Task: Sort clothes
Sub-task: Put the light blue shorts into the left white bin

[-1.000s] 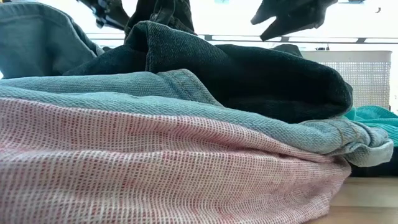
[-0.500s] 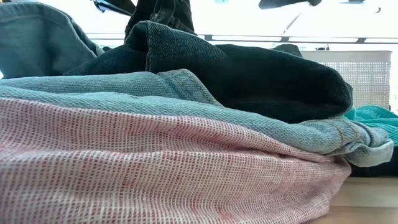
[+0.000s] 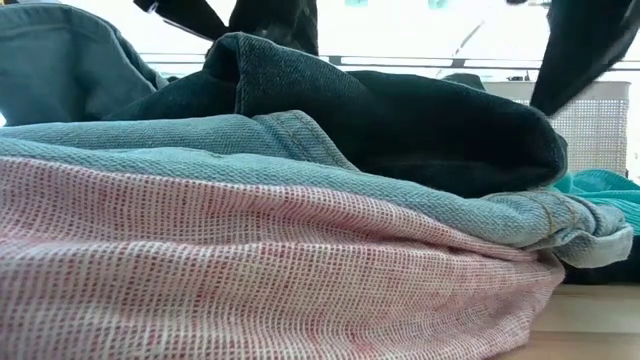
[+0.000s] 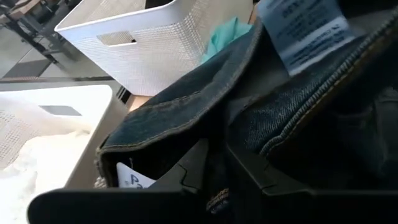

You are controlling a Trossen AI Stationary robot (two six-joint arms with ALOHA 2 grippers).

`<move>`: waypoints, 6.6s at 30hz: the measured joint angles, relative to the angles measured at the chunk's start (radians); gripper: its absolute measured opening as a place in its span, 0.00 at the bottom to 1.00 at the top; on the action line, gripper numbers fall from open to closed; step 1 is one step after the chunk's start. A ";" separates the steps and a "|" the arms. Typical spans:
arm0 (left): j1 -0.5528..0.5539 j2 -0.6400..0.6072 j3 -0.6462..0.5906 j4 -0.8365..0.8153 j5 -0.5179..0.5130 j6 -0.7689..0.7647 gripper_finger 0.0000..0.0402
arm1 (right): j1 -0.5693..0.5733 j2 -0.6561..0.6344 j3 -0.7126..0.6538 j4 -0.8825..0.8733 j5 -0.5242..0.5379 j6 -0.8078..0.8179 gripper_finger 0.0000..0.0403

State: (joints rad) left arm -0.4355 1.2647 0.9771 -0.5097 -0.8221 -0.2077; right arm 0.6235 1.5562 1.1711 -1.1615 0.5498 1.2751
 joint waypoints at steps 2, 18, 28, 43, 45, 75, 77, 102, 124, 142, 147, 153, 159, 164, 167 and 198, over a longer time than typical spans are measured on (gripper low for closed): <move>0.000 0.005 0.000 0.000 0.001 0.000 0.10 | -0.050 0.000 -0.096 0.130 -0.003 -0.023 0.72; 0.000 -0.004 0.000 0.201 0.141 0.163 0.10 | -0.204 -0.028 -0.398 0.603 -0.140 -0.224 0.08; 0.030 0.130 0.000 0.604 0.364 0.307 0.10 | -0.031 -0.106 0.167 0.215 0.366 -0.436 0.01; 0.042 0.228 0.000 0.998 0.449 0.651 0.19 | 0.143 -0.106 0.560 0.698 0.816 -1.392 0.01; 0.037 0.191 0.000 1.017 0.498 0.713 0.25 | 0.126 -0.106 0.563 0.717 0.715 -1.425 0.01; 0.065 0.410 0.002 1.110 0.501 0.713 0.55 | -0.103 -0.055 -0.202 1.629 -0.110 -1.225 0.01; 0.066 0.411 0.002 1.098 0.507 0.704 0.41 | -0.102 -0.055 -0.202 1.609 -0.114 -1.210 0.05; -0.003 -0.288 0.000 1.553 -0.080 2.051 0.02 | 0.097 -0.235 -0.198 1.474 0.156 -1.339 0.53; 0.667 -0.498 0.001 0.492 0.204 0.910 0.02 | -0.074 -0.194 -0.200 1.412 0.050 -1.292 0.53; 1.261 0.175 0.001 0.019 1.123 0.337 0.11 | -0.133 -0.194 -0.200 1.271 -0.008 -1.189 0.53; 1.242 0.304 0.003 -0.016 1.114 0.341 0.20 | -0.130 -0.194 -0.200 1.247 -0.005 -1.147 0.53; 1.216 0.249 0.000 -0.002 1.069 0.315 0.20 | -0.130 -0.194 -0.200 1.172 -0.001 -1.102 0.53; 1.201 0.075 0.000 0.023 1.067 0.239 0.19 | -0.130 -0.194 -0.200 1.170 -0.001 -1.104 0.53; 1.200 0.019 0.000 0.134 1.068 0.137 0.19 | -0.130 -0.194 -0.200 1.190 0.000 -1.142 0.53; 1.200 0.011 0.000 0.113 1.061 0.143 0.21 | -0.130 -0.194 -0.200 1.190 0.000 -1.143 0.53; 1.232 0.119 0.002 -0.106 0.959 0.331 0.14 | -0.148 -0.194 -0.200 1.173 0.131 -1.033 0.53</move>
State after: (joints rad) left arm 0.7967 1.3842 0.9787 -0.6155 0.1367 0.1231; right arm 0.4752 1.3624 0.9710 0.0111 0.6807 0.2425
